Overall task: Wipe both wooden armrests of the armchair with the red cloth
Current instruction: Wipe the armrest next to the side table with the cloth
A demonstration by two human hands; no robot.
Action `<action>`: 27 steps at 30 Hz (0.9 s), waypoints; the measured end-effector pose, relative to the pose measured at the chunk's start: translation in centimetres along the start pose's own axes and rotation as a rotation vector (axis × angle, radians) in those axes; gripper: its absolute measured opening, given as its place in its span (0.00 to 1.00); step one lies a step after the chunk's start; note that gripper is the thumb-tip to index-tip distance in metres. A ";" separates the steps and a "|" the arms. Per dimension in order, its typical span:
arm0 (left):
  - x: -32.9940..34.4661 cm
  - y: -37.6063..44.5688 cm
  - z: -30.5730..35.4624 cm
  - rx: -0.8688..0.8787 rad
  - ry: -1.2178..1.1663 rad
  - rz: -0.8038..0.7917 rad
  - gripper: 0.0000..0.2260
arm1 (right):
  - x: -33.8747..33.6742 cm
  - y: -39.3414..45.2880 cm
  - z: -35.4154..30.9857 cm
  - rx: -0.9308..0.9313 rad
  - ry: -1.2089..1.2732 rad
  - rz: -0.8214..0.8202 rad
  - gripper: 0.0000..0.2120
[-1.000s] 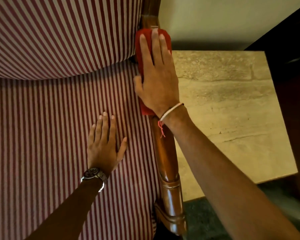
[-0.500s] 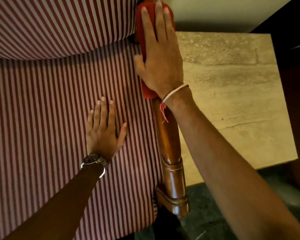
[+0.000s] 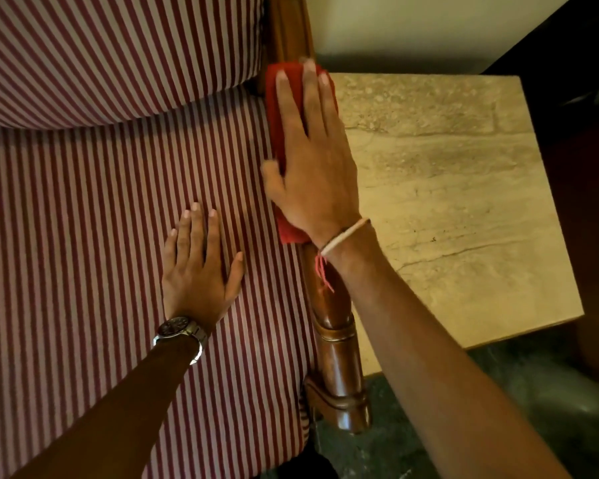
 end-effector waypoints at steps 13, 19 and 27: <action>-0.7 0.0 -0.1 -0.001 -0.012 -0.034 0.34 | 0.3 -8.6 0.5 -0.028 0.025 -0.058 0.43; -0.7 -0.2 0.0 -0.005 0.006 -0.016 0.33 | 0.1 -1.5 0.2 -0.006 0.022 0.000 0.41; -0.1 0.0 0.2 0.002 0.018 -0.025 0.34 | 0.7 -9.7 1.2 0.049 0.036 -0.030 0.44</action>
Point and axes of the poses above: each hand's wrist, its own y-axis towards the middle knuckle, its own x-axis out of the palm, z = x × y, the point moved 2 cm from there along y, towards the middle knuckle, and after that the axes turned 12 degrees about y, right-handed, at the moved point
